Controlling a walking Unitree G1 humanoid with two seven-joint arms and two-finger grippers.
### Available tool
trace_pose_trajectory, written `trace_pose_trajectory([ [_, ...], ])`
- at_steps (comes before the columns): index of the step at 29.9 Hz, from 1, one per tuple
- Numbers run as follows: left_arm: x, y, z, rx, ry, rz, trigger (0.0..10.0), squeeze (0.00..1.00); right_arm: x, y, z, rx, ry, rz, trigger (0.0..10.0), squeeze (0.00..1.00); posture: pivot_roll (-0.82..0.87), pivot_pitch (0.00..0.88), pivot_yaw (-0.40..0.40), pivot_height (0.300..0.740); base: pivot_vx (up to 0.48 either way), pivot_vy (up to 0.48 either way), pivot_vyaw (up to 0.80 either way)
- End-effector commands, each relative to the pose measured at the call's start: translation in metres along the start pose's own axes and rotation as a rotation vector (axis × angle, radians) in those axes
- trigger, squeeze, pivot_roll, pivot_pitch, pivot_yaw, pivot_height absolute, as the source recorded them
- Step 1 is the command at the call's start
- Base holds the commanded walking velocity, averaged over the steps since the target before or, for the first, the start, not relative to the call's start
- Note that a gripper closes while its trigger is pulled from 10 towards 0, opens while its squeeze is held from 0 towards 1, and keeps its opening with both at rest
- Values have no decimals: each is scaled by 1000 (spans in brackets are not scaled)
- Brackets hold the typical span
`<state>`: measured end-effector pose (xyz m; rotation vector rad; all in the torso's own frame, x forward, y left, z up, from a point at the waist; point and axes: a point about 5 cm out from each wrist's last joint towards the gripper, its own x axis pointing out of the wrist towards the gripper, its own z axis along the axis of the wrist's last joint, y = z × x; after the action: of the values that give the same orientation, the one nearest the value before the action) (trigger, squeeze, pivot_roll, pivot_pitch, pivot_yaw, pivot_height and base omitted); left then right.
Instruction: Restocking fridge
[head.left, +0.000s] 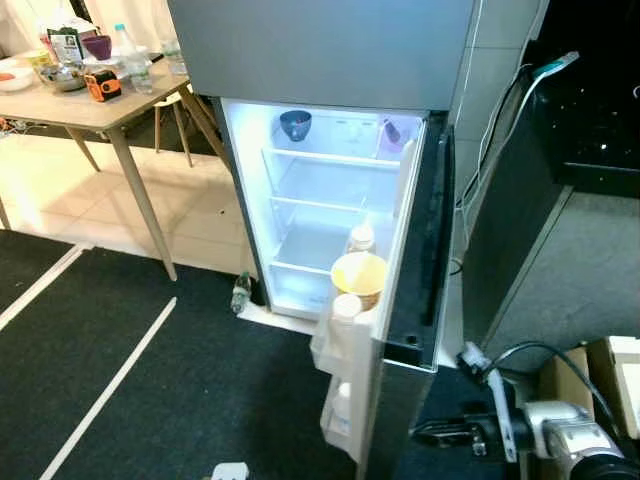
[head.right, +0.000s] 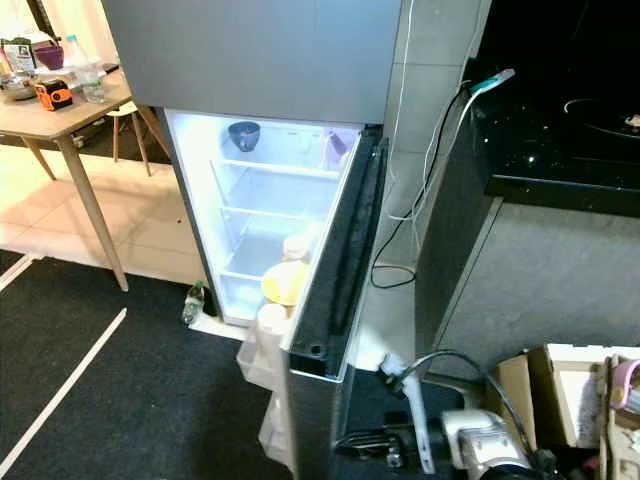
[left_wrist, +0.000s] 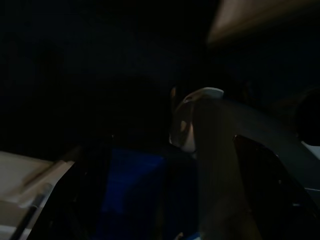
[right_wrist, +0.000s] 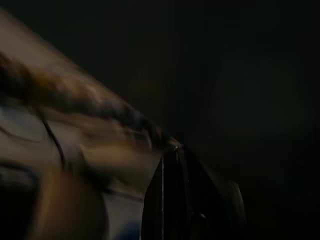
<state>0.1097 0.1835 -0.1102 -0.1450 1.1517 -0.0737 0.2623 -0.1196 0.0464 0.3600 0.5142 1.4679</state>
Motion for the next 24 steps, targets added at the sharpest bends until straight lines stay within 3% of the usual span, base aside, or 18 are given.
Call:
trace_pose_trajectory([
  [1, -1, -1, -9, -12, 36, -5, 10000, 0, 44, 8, 64, -172, -178, 84, 10000, 0, -3, 17, 14, 740, 0, 0, 0],
  [2, -1, -1, -9, -13, 35, -5, 10000, 0, 55, 8, 74, -197, -221, 71, 10000, 0, 8, 16, 16, 740, 0, 0, 0],
  [3, -1, -1, -9, -13, 35, -5, 10000, 0, 55, 8, 74, -197, -221, 71, 10000, 0, 8, 16, 16, 740, 0, 0, 0],
  [4, -1, 0, -8, -19, 29, -1, 10000, 0, 74, 4, 103, -207, -391, -26, 10000, 0, 8, 16, 16, 740, 0, 0, 0],
  [6, -1, 1, -6, -25, 21, 2, 10000, 0, 83, 1, 125, -189, -535, -114, 10000, 0, 18, 16, 15, 740, 0, 0, 0],
  [10, -1, 2, -4, -27, 16, 3, 10000, 0, 82, -1, 123, -230, -505, -189, 10000, 0, 17, 16, 17, 740, 0, 0, 0],
  [14, -1, 1, -4, -25, 16, 1, 10000, 0, 59, -24, 60, -183, -214, -402, 10000, 0, 14, 15, 17, 740, 0, 0, 0],
  [16, 0, 0, -5, -24, 18, 0, 10000, 0, 42, -34, 35, -140, -125, -521, 10000, 0, 7, 16, 15, 740, 0, 0, 0],
  [19, -1, 0, -5, -23, 20, 0, 10000, 0, 29, -40, 19, -109, -73, -615, 10000, 0, 7, 16, 15, 740, 0, 0, 0],
  [20, 0, 0, -6, -23, 21, 0, 10000, 0, 21, -43, 9, -89, -43, -674, 10000, 0, -1, 14, 17, 740, 0, 0, 0],
  [21, 0, -1, -6, -15, 25, 0, 10000, 0, -5, -49, -19, 2, 15, -859, 10000, 0, -10, 9, 19, 740, 0, 0, 0],
  [22, 0, -1, -6, -15, 25, 0, 10000, 0, -5, -49, -19, 2, 15, -859, 10000, 0, -10, 9, 19, 740, 0, 0, 0],
  [24, 0, -1, -6, -7, 25, 3, 10000, 0, -33, -48, -48, 99, 69, -1023, 10000, 0, -12, 6, 19, 740, 0, 0, 0],
])
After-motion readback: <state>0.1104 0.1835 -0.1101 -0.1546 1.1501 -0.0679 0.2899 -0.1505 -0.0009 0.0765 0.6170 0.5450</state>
